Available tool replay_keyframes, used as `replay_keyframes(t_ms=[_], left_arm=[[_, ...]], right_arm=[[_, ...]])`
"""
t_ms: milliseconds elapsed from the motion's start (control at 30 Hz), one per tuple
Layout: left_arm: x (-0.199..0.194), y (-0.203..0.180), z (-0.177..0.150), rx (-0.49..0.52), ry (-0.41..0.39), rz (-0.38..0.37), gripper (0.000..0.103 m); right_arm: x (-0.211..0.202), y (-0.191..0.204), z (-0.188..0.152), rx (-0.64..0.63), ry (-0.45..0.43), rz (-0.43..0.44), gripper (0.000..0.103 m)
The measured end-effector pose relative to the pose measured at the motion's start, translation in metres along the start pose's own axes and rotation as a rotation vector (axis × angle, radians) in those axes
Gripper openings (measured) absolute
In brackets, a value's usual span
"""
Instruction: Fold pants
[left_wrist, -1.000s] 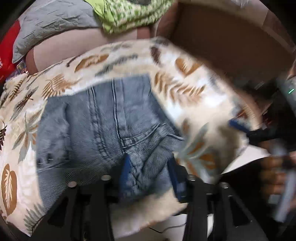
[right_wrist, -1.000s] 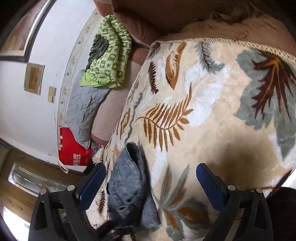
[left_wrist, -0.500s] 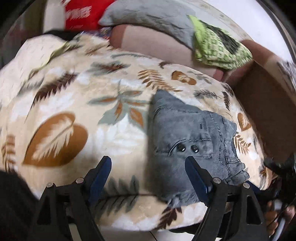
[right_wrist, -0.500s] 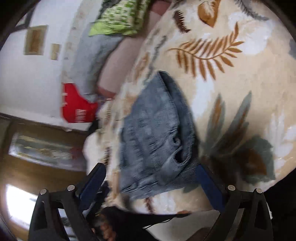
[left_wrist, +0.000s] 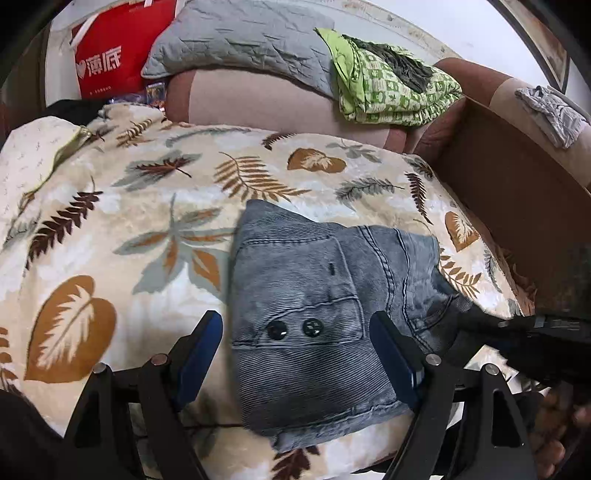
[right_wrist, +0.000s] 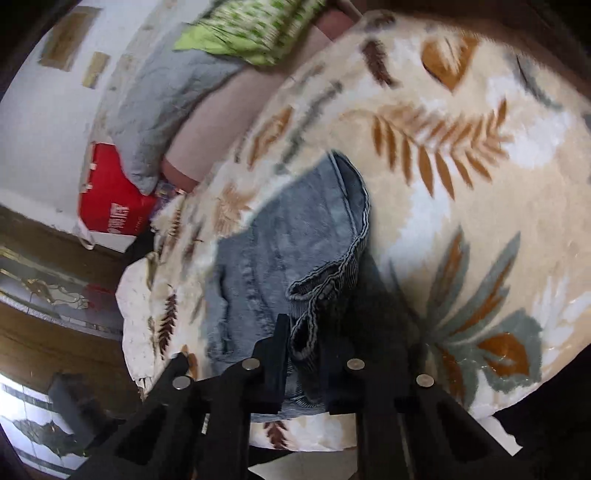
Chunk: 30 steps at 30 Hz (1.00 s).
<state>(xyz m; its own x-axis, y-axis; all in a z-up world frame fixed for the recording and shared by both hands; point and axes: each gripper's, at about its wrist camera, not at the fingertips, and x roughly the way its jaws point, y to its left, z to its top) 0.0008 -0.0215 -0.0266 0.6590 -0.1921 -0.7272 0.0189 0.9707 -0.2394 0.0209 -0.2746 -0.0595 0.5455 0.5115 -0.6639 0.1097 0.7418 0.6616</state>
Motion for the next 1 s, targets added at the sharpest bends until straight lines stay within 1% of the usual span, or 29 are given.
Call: replay_keyframes(t_ms=[33, 67, 133, 167, 200, 233, 267, 300, 333, 367, 400, 433, 467, 500, 533, 567, 633, 667, 700, 733, 767, 800, 833, 867, 900, 933, 967, 1000], left_arm=[[0.005, -0.001, -0.001, 0.005, 0.013, 0.004, 0.082], [0.015, -0.001, -0.004, 0.017, 0.053, 0.023, 0.082], [0.043, 0.004, -0.016, 0.039, 0.166, 0.085, 0.082], [0.052, 0.010, -0.023, 0.026, 0.191, 0.082, 0.085], [0.055, 0.015, -0.026, 0.006, 0.183, 0.072, 0.092], [0.055, 0.019, -0.028, -0.008, 0.167, 0.072, 0.095], [0.055, 0.021, -0.028, -0.007, 0.166, 0.070, 0.096], [0.054, 0.021, -0.028, -0.001, 0.162, 0.072, 0.096], [0.054, 0.019, -0.027, 0.009, 0.159, 0.078, 0.096], [0.053, 0.017, -0.027, 0.020, 0.153, 0.087, 0.096], [0.053, 0.017, -0.028, 0.024, 0.148, 0.090, 0.096], [0.053, 0.017, -0.029, 0.024, 0.144, 0.089, 0.096], [0.053, 0.018, -0.029, 0.017, 0.143, 0.082, 0.096], [0.054, 0.019, -0.030, 0.013, 0.145, 0.077, 0.096], [0.054, 0.021, -0.031, 0.011, 0.145, 0.073, 0.096], [0.052, 0.021, -0.030, 0.011, 0.145, 0.070, 0.096], [0.053, 0.021, -0.030, 0.011, 0.144, 0.067, 0.096], [0.052, 0.022, -0.029, 0.008, 0.146, 0.064, 0.096], [0.051, 0.022, -0.028, 0.003, 0.150, 0.062, 0.095], [0.047, 0.022, -0.026, -0.002, 0.147, 0.055, 0.094], [0.036, 0.021, -0.023, -0.005, 0.118, 0.052, 0.094], [0.026, 0.021, -0.020, -0.005, 0.081, 0.059, 0.094], [0.014, 0.020, -0.016, -0.005, 0.027, 0.062, 0.094], [0.006, 0.019, -0.014, 0.004, -0.010, 0.055, 0.094], [0.002, 0.018, -0.013, 0.013, -0.029, 0.065, 0.094], [0.004, 0.018, -0.014, 0.018, -0.033, 0.086, 0.094], [0.014, 0.020, -0.016, 0.021, 0.005, 0.102, 0.094], [0.027, 0.022, -0.020, 0.027, 0.060, 0.108, 0.094]], right_arm=[[-0.007, 0.005, 0.000, -0.009, -0.021, 0.005, 0.014], [-0.014, 0.005, -0.001, -0.012, -0.040, 0.010, 0.014], [-0.020, -0.009, -0.005, -0.004, -0.051, -0.004, 0.014], [-0.012, -0.025, -0.009, 0.024, -0.021, -0.026, 0.015], [0.000, -0.043, -0.015, 0.068, 0.028, -0.052, 0.018], [0.013, -0.061, -0.020, 0.117, 0.082, -0.087, 0.020], [0.019, -0.077, -0.027, 0.168, 0.109, -0.081, 0.025], [0.015, -0.083, -0.030, 0.192, 0.088, -0.039, 0.027], [0.008, -0.082, -0.030, 0.188, 0.066, -0.030, 0.030], [-0.005, -0.074, -0.028, 0.165, 0.021, -0.032, 0.030], [-0.021, -0.063, -0.024, 0.133, -0.038, -0.021, 0.031], [-0.031, -0.054, -0.021, 0.111, -0.072, 0.004, 0.033], [-0.041, -0.041, -0.018, 0.084, -0.103, 0.051, 0.042], [-0.044, -0.028, -0.015, 0.063, -0.103, 0.102, 0.050], [-0.042, -0.021, -0.013, 0.053, -0.090, 0.127, 0.065], [-0.035, -0.015, -0.013, 0.042, -0.070, 0.149, 0.069], [-0.012, -0.018, -0.017, 0.063, -0.015, 0.141, 0.069], [0.009, -0.031, -0.021, 0.098, 0.040, 0.126, 0.069], [0.024, -0.043, -0.024, 0.135, 0.076, 0.086, 0.064], [0.035, -0.059, -0.029, 0.192, 0.093, 0.075, 0.039], [0.034, -0.067, -0.030, 0.217, 0.077, 0.053, 0.029], [0.030, -0.068, -0.028, 0.213, 0.078, 0.065, 0.028], [0.022, -0.064, -0.026, 0.198, 0.072, 0.080, 0.029], [0.017, -0.060, -0.023, 0.186, 0.061, 0.078, 0.029], [0.013, -0.056, -0.021, 0.175, 0.047, 0.083, 0.029], [0.009, -0.051, -0.016, 0.171, 0.038, 0.091, 0.029], [0.009, -0.048, -0.013, 0.177, 0.046, 0.092, 0.034], [0.017, -0.048, -0.011, 0.192, 0.075, 0.069, 0.043]])
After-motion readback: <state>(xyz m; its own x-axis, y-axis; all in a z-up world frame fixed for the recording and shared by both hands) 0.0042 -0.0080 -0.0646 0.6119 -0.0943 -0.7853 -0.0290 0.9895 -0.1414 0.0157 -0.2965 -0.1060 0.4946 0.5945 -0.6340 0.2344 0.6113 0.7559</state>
